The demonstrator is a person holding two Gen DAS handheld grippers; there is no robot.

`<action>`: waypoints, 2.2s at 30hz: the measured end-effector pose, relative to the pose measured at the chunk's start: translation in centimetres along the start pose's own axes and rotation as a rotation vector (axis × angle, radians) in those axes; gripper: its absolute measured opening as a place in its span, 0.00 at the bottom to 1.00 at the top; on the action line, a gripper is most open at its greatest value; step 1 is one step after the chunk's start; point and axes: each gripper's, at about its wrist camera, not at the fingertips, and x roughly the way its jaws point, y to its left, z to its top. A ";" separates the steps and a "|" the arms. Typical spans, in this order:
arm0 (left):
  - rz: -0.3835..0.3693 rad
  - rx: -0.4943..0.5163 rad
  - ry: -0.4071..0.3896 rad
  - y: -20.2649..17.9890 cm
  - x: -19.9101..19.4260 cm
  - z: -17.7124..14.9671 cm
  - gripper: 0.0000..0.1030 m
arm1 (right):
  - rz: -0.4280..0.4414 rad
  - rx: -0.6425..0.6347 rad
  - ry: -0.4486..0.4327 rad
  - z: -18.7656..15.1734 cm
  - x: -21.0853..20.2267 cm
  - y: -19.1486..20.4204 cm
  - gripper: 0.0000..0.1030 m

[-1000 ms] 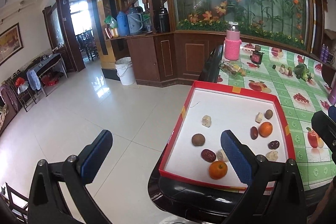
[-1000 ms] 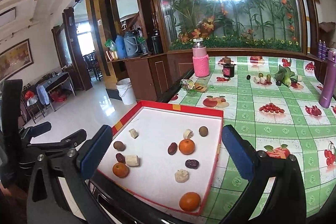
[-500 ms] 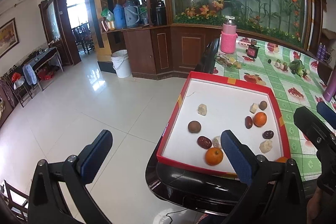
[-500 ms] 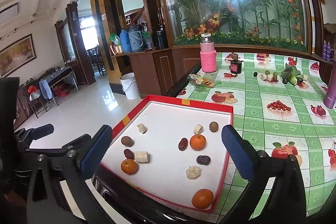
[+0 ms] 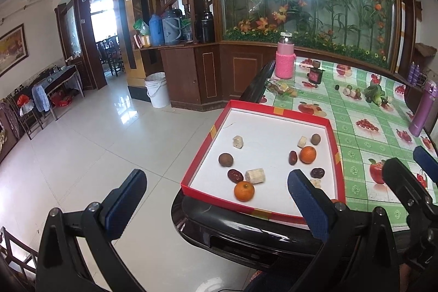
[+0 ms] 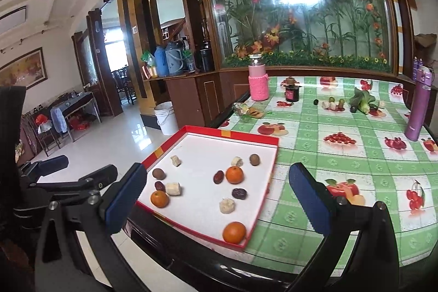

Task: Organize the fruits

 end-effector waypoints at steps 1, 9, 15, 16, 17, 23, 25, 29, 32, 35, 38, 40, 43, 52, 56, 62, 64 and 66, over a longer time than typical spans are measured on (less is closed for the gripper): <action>0.002 -0.001 -0.003 -0.2 -0.3 0.0 1.00 | 0.000 0.007 -0.003 0.0 -0.6 -0.4 1.00; 0.023 -0.001 -0.049 -1.2 -3.4 0.1 1.00 | 0.016 0.019 -0.080 0.5 -4.5 -2.0 1.00; 0.030 -0.011 -0.078 -1.0 -4.8 -0.1 1.00 | 0.043 -0.008 -0.101 0.8 -5.8 -1.2 1.00; 0.029 -0.016 -0.080 -0.8 -4.8 -0.1 1.00 | 0.047 -0.012 -0.104 0.8 -5.8 -0.9 1.00; 0.031 -0.020 -0.082 -0.6 -4.9 -0.1 1.00 | 0.047 -0.019 -0.109 0.9 -5.9 -0.6 1.00; 0.037 -0.052 -0.094 1.1 -4.4 0.3 1.00 | 0.054 -0.065 -0.110 1.4 -5.4 1.3 1.00; 0.041 -0.060 -0.090 1.7 -4.0 0.4 1.00 | 0.056 -0.074 -0.103 1.5 -4.9 2.0 1.00; 0.050 -0.063 -0.075 2.7 -2.8 0.4 1.00 | 0.051 -0.086 -0.092 1.8 -4.0 3.1 1.00; 0.051 -0.062 -0.063 3.4 -2.0 0.2 1.00 | 0.046 -0.089 -0.075 1.7 -2.9 3.8 1.00; 0.055 -0.056 -0.051 4.1 -0.9 0.3 1.00 | 0.043 -0.090 -0.054 1.6 -1.6 4.3 1.00; 0.056 -0.064 -0.036 4.8 0.5 0.6 1.00 | 0.038 -0.105 -0.028 1.6 -0.1 5.1 1.00; 0.053 -0.067 -0.021 5.2 1.6 0.7 1.00 | 0.035 -0.113 -0.012 1.5 1.0 5.4 1.00; 0.044 -0.065 0.004 5.6 3.1 0.8 1.00 | 0.029 -0.109 0.013 1.5 2.7 5.7 1.00; 0.052 -0.058 0.063 6.8 6.7 1.7 1.00 | 0.030 -0.074 0.068 1.9 7.2 6.2 1.00; 0.057 -0.050 0.090 6.9 7.9 1.9 1.00 | 0.035 -0.070 0.096 1.9 9.0 6.2 1.00; 0.058 -0.041 0.119 6.4 8.7 2.4 1.00 | 0.053 -0.057 0.119 2.0 10.6 6.0 1.00; 0.066 -0.040 0.121 6.0 8.7 2.7 1.00 | 0.058 -0.048 0.120 2.1 10.7 5.7 1.00; 0.060 -0.037 0.121 5.4 8.5 2.8 1.00 | 0.060 -0.038 0.116 2.2 10.6 5.0 1.00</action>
